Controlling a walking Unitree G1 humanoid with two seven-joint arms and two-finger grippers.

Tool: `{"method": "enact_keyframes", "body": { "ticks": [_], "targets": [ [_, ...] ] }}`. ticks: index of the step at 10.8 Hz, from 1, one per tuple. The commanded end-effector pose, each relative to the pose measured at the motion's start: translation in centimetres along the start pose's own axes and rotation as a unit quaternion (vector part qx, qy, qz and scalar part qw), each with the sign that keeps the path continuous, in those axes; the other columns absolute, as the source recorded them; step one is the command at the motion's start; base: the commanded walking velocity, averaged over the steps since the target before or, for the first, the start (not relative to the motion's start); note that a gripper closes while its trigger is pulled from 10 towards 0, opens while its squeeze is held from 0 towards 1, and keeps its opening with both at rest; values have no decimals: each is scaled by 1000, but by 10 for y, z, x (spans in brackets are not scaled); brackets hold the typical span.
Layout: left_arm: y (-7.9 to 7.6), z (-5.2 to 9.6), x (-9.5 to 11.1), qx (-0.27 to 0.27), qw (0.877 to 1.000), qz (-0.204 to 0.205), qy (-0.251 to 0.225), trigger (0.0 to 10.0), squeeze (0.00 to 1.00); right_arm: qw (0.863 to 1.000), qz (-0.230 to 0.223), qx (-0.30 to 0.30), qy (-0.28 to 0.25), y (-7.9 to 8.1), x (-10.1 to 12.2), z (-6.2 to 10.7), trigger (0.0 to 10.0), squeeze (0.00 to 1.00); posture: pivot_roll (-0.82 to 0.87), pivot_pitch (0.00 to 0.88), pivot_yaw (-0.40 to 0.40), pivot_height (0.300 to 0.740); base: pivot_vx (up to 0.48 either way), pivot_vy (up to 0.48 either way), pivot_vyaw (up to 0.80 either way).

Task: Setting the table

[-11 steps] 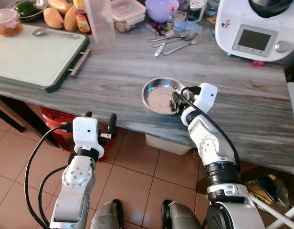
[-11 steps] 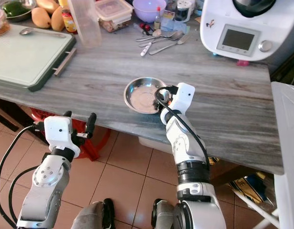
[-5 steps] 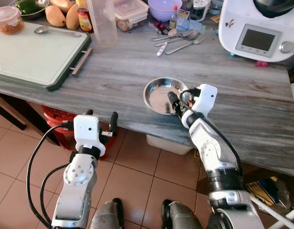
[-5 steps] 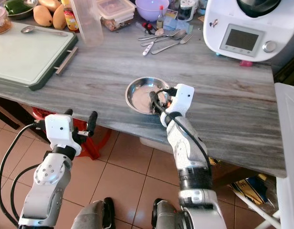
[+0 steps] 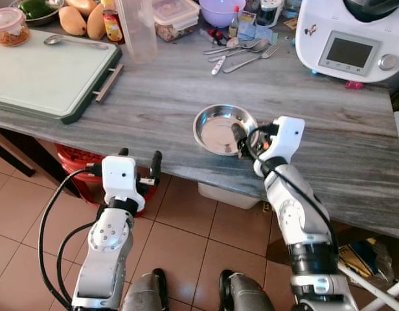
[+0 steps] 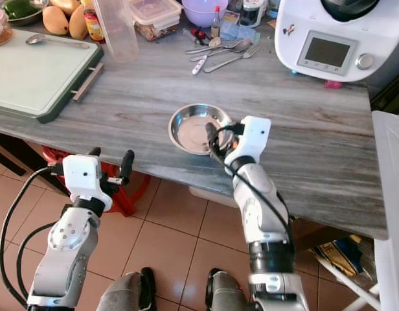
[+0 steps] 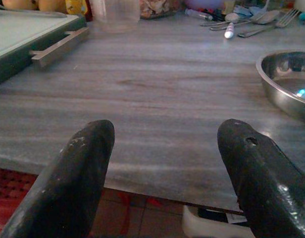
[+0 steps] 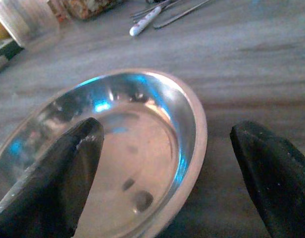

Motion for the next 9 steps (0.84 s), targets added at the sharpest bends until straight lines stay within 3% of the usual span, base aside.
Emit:
{"method": "enact_keyframes", "body": {
  "ticks": [1,2,4,5,9],
  "targets": [
    [1,2,-3,0,1000,-2,6,10000,0,1000,16,3,-14,2,5,4,10000,1000,-15,187,-15,740,0,0,0],
    [1,2,-1,1,1000,2,1,10000,0,996,75,2,-57,1,17,11,10000,1000,-12,189,-14,740,0,0,0],
    [5,3,-3,37,999,4,16,10000,0,960,222,12,-170,7,45,31,10000,1000,-11,184,-11,740,0,0,0],
    [6,2,-2,39,999,2,13,10000,0,963,216,-2,-162,1,43,33,10000,0,-12,183,-10,740,0,0,0],
    [15,-2,2,67,998,3,6,10000,0,966,214,-50,-138,-21,31,48,10000,0,-14,157,-19,740,-68,0,0]
  ]
}}
Point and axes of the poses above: a point about 5 cm out from each wrist's last joint towards the gripper, its own z axis pointing back from the gripper into the wrist, its own x axis along the axis of the wrist's last joint, y = z × x, the point moved 2 cm from there along -z, pointing out of the wrist towards the gripper
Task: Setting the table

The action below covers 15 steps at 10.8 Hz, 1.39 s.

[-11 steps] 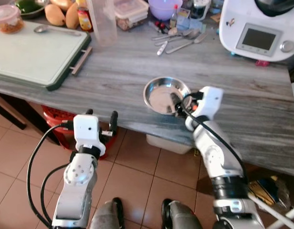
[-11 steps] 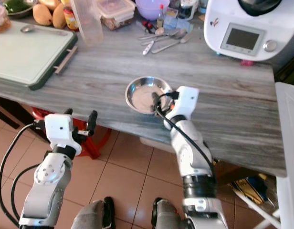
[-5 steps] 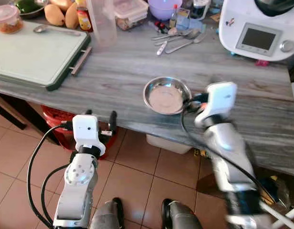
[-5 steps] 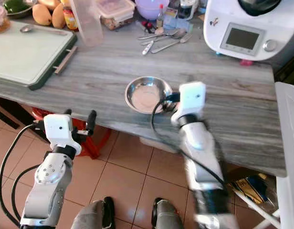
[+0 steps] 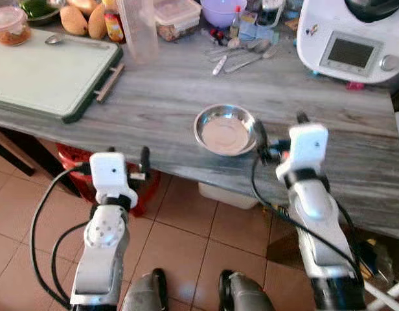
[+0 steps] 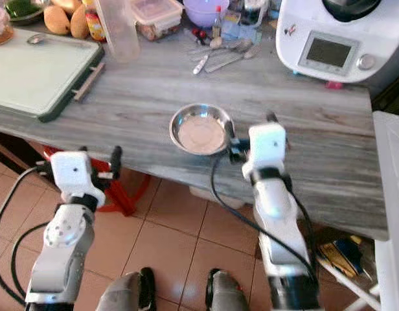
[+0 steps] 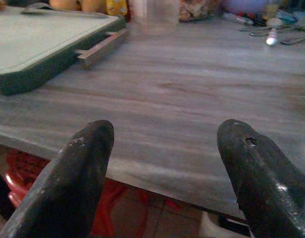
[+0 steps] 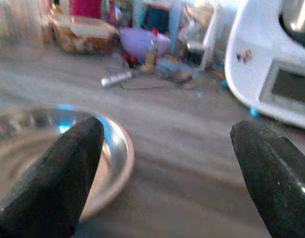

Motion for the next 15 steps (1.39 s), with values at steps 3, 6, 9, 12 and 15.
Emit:
{"method": "enact_keyframes", "body": {
  "ticks": [3,6,9,12,15],
  "targets": [
    [13,-1,-3,30,1000,-5,0,10000,0,999,8,-17,26,-11,-10,21,10000,0,-25,88,-20,740,-314,0,0],
    [8,-19,4,18,1000,-7,-14,10000,0,1000,15,-2,11,-13,-5,12,10000,0,-38,51,-16,740,-320,0,0],
    [9,-26,3,9,1000,-15,-16,10000,0,999,15,33,33,-9,-17,12,10000,0,-30,15,-3,740,-308,0,0],
    [20,-7,-17,13,999,-31,18,10000,0,996,27,58,68,13,-32,21,10000,0,-20,26,31,740,-280,0,0],
    [19,10,-31,38,999,-25,22,10000,0,996,-20,-54,68,-5,-34,20,10000,0,-12,0,13,740,0,0,0]
  ]
}}
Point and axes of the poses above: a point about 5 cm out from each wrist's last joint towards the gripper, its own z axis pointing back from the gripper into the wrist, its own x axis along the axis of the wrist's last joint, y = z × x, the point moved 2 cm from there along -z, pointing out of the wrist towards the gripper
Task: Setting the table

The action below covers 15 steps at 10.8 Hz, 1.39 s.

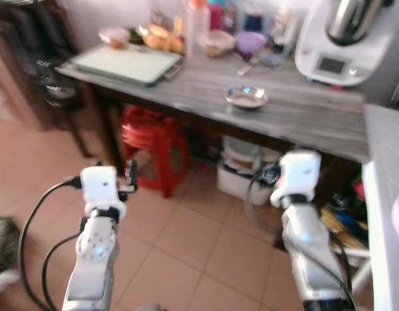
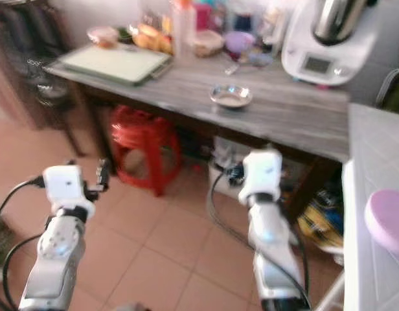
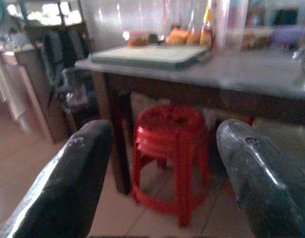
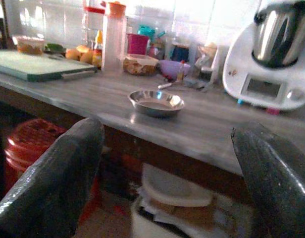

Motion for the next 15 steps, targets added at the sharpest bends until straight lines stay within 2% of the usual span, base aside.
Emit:
{"method": "enact_keyframes", "body": {
  "ticks": [1,3,5,7,8,10,11,15],
  "targets": [
    [-8,0,4,-18,1000,-10,-5,10000,0,1000,-7,-17,10,-10,-4,3,10000,0,-11,14,13,740,0,0,0],
    [-20,2,12,-84,996,-20,-10,10000,0,999,-10,-37,3,-15,-1,5,10000,0,-23,69,15,740,0,0,0],
    [-31,10,6,-123,992,-30,-3,10000,0,999,-26,-39,23,-14,-5,8,10000,0,-33,105,-5,740,0,0,-219],
    [-40,5,14,-128,992,-1,-13,10000,0,998,-21,-43,31,-19,-8,11,10000,0,-37,131,-17,740,0,0,-800],
    [-33,4,12,-101,995,10,-9,10000,0,998,-24,-45,36,-19,-10,12,10000,0,-29,127,-18,740,0,0,-800],
    [-17,1,17,-66,998,8,-19,10000,0,999,-22,-40,9,-16,4,2,10000,0,-22,136,-2,740,0,0,-800],
    [-15,0,19,-61,998,12,-21,10000,0,999,-25,-40,1,-17,8,-3,10000,0,-21,137,-1,740,0,0,-800],
    [-22,-5,23,-71,997,21,-30,10000,0,999,-25,-28,-2,-13,11,-5,10000,0,-35,128,-11,740,0,-138,-155]
  ]
}}
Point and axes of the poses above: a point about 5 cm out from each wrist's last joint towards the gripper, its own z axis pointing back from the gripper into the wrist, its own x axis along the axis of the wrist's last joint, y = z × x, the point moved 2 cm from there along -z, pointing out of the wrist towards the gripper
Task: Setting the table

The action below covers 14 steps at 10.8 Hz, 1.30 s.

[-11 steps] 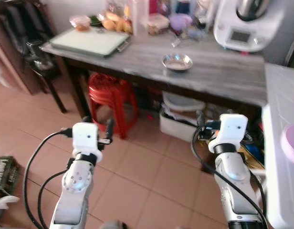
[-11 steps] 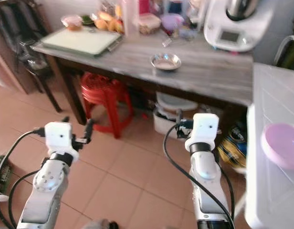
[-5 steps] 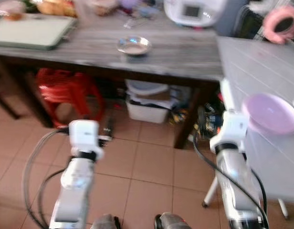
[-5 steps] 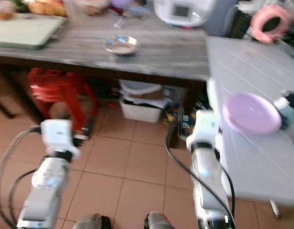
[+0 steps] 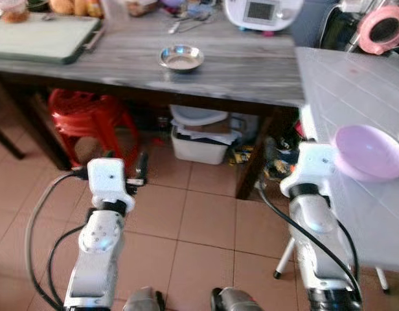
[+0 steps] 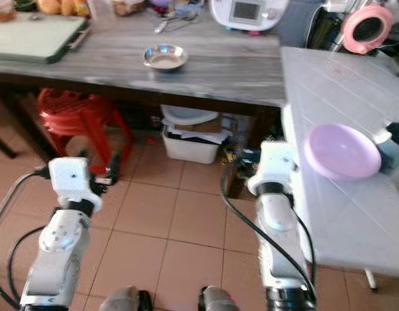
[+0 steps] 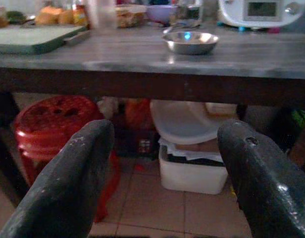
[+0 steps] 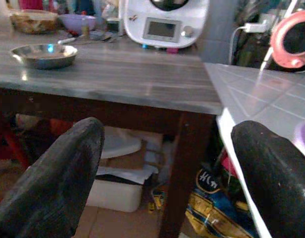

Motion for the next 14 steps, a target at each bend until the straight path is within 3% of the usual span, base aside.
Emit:
{"method": "enact_keyframes", "body": {
  "ticks": [1,4,8,14],
  "targets": [
    [-8,-2,1,-8,1000,8,-3,10000,0,1000,2,-8,-3,-7,3,1,10000,0,-40,124,-15,740,0,-330,-613],
    [-10,-5,2,-8,1000,12,-8,10000,0,1000,2,7,-10,-6,9,-2,10000,0,-52,122,-25,740,0,-337,-517],
    [-6,-6,7,-3,1000,14,-18,10000,0,996,32,40,-69,8,40,-9,10000,0,-52,138,-33,740,0,-299,0],
    [-4,-6,7,12,1000,-9,-12,10000,0,996,34,72,-45,-1,37,-26,10000,0,-39,154,-20,740,0,-42,0]
  ]
}}
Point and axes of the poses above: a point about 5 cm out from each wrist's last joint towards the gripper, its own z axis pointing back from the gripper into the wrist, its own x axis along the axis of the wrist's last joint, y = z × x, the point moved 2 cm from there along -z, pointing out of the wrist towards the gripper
